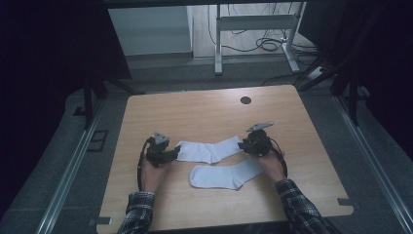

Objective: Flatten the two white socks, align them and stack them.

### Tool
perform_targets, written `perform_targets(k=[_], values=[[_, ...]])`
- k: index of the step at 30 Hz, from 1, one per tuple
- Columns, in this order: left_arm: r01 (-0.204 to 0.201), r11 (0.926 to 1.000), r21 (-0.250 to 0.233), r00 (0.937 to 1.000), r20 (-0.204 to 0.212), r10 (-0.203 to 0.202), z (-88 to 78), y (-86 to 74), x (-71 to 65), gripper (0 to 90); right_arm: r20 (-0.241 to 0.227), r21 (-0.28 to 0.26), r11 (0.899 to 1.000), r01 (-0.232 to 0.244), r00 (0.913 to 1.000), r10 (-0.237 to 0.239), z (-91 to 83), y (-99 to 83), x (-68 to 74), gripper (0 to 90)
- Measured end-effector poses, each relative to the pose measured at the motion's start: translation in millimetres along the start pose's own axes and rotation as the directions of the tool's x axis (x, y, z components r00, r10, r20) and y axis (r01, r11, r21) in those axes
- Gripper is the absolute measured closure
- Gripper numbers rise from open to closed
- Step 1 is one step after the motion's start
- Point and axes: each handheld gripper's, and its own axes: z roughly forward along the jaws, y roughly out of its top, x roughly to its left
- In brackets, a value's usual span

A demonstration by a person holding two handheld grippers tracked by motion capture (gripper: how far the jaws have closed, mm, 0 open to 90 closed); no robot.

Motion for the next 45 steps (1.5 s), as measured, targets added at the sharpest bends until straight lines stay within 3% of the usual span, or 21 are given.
perform_targets(k=[5, 7, 9, 12, 18, 30, 37, 45], values=[[0.003, 0.9993, 0.037, 0.9999, 0.013, -0.004, 7.8, -5.0, 1.6, 52.8, 0.024, 0.037, 0.999, 0.032, 0.9992, -0.033, 10.3, -0.4, 5.6, 67.0], [0.001, 0.9985, 0.054, 0.9998, 0.018, -0.002, 10.6, -7.2, 2.0, 60.4, 0.006, 0.034, 0.999, 0.014, 0.9999, -0.015, 11.2, -1.7, 4.7, 72.7], [0.022, 0.9987, 0.047, 0.998, 0.058, -0.024, 11.1, -8.5, 3.1, 70.7, -0.004, 0.035, 0.999, 0.005, 1.0, -0.005, 10.4, -2.4, 4.8, 78.1], [0.007, 0.999, 0.044, 0.9983, 0.058, -0.009, 10.2, -8.5, 0.5, 82.0, -0.002, 0.036, 0.999, 0.01, 1.0, -0.01, 9.8, -2.1, 6.2, 80.5], [0.027, 0.9996, -0.002, 0.9959, 0.086, -0.027, -3.3, -3.2, -0.8, 82.9, 0.006, 0.019, 0.999, 0.036, 0.9993, -0.036, -1.0, -0.1, 7.4, 80.9], [0.006, 0.9985, -0.054, 0.9882, 0.153, 0.002, -38.9, 2.3, -16.4, 82.5, -0.027, -0.05, 0.999, 0.014, 0.9995, -0.015, -37.8, -1.6, 2.8, 80.9], [-0.006, 0.9988, -0.049, 0.9844, 0.175, 0.014, -50.4, -4.4, -28.5, 82.5, -0.037, -0.054, 0.998, 0.031, 0.9988, -0.033, -53.5, -8.4, 6.5, 80.9], [-0.064, 0.9974, -0.033, 0.9792, 0.191, 0.069, -54.2, -9.9, -52.1, 82.5, -0.036, -0.045, 0.998, 0.045, 0.9983, -0.046, -73.5, -23.5, 5.3, 80.9]])
